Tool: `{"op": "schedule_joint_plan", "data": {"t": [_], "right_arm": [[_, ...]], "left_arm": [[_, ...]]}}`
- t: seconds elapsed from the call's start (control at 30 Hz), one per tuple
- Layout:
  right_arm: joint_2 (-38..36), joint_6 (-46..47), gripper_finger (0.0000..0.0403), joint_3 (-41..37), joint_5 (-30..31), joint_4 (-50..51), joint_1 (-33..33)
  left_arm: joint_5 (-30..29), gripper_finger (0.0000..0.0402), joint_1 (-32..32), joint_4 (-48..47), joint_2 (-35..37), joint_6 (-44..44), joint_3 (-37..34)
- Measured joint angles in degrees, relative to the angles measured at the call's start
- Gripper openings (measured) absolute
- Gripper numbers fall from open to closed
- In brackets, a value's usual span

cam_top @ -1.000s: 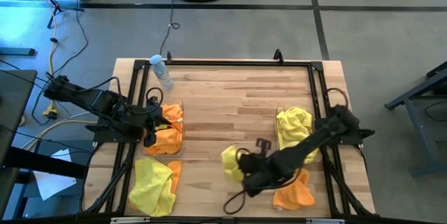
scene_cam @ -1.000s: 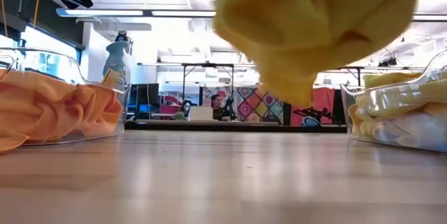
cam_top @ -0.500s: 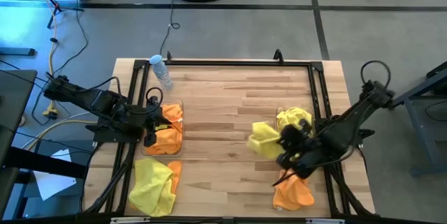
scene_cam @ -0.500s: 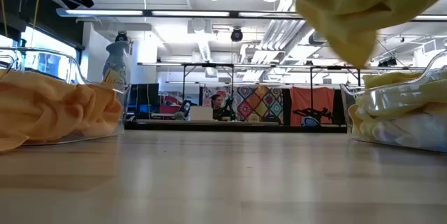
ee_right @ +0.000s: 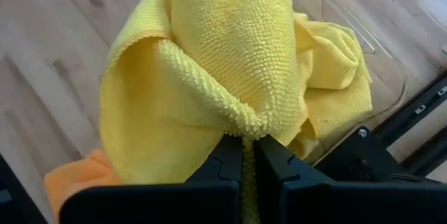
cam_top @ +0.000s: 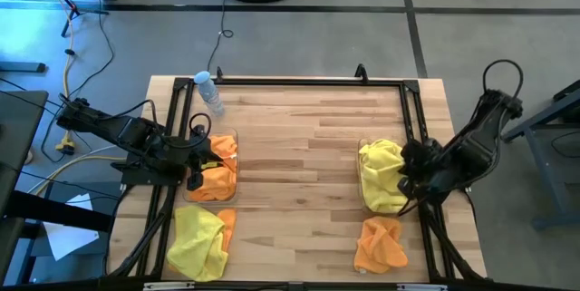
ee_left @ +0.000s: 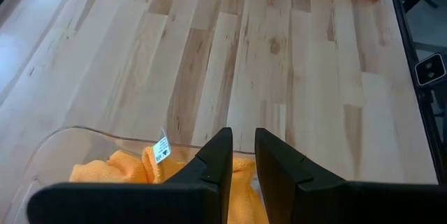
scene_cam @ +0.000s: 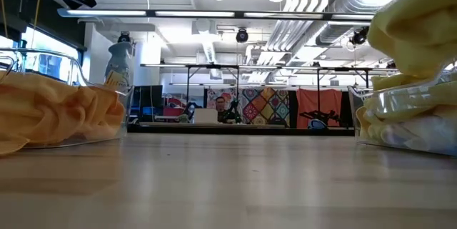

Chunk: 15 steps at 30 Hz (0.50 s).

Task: Sort microfiber towel by color & place in baskets
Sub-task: Put the yellow towel into the right transparent bin

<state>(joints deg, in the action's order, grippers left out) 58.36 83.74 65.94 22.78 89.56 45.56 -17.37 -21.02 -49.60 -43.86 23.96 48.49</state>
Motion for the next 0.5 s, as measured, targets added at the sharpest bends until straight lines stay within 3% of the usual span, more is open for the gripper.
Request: {"op": "schedule_joint_plan", "data": {"t": [0.17,0.5], "right_arm": [[-3.2,-1.1,0.0,-7.9,-2.6,-3.9,-0.1],[-8.5,-7.2,0.0,-29.1,-3.9,-25.9,-1.7]], "left_arm": [[0.0,0.0048,0.0,0.0,0.0,3.6,0.0],[-0.9,0.0048,0.0,0.1,0.0,9.0,0.0]]}}
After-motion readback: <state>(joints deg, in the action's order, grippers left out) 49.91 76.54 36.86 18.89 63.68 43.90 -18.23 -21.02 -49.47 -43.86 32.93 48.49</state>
